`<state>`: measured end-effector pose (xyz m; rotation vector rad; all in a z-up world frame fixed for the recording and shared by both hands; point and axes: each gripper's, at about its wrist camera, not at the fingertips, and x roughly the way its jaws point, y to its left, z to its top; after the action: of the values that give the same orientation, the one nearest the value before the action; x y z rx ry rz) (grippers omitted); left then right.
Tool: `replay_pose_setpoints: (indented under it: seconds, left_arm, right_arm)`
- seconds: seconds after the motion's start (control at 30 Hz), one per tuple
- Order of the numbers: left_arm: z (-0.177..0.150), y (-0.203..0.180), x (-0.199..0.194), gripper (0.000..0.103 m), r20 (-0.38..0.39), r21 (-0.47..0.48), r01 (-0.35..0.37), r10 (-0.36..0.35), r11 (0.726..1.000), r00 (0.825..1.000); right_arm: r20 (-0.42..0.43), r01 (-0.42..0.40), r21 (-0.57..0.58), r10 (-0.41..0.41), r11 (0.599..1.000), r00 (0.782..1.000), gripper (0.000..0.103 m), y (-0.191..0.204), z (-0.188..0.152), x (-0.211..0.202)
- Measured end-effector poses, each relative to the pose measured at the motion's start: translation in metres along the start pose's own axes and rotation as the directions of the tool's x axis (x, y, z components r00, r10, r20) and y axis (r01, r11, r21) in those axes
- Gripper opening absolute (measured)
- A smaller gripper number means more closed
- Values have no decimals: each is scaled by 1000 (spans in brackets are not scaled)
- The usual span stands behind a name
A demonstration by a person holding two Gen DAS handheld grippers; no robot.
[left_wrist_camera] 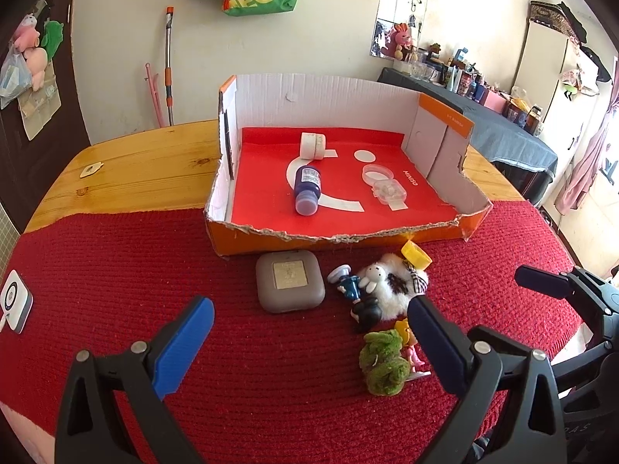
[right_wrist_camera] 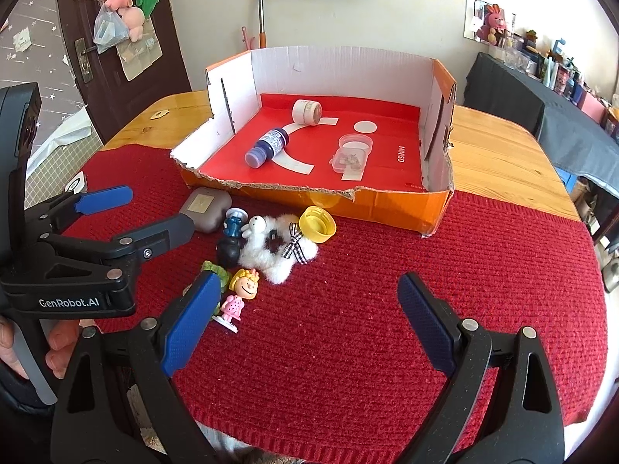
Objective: Organize objects
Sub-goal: 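Move both open grippers toward the toy pile beside the box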
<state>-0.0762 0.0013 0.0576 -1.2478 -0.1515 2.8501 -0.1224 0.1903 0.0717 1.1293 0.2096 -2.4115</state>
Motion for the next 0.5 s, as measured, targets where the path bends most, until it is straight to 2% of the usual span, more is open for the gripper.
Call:
replay_pose_setpoints:
  seconds: [0.5]
  left_arm:
    - [-20, 4, 0, 102, -18, -7, -20, 20, 1000, 1000]
  right_arm:
    - [-56, 0, -61, -3, 998, 998, 94, 19, -32, 17]
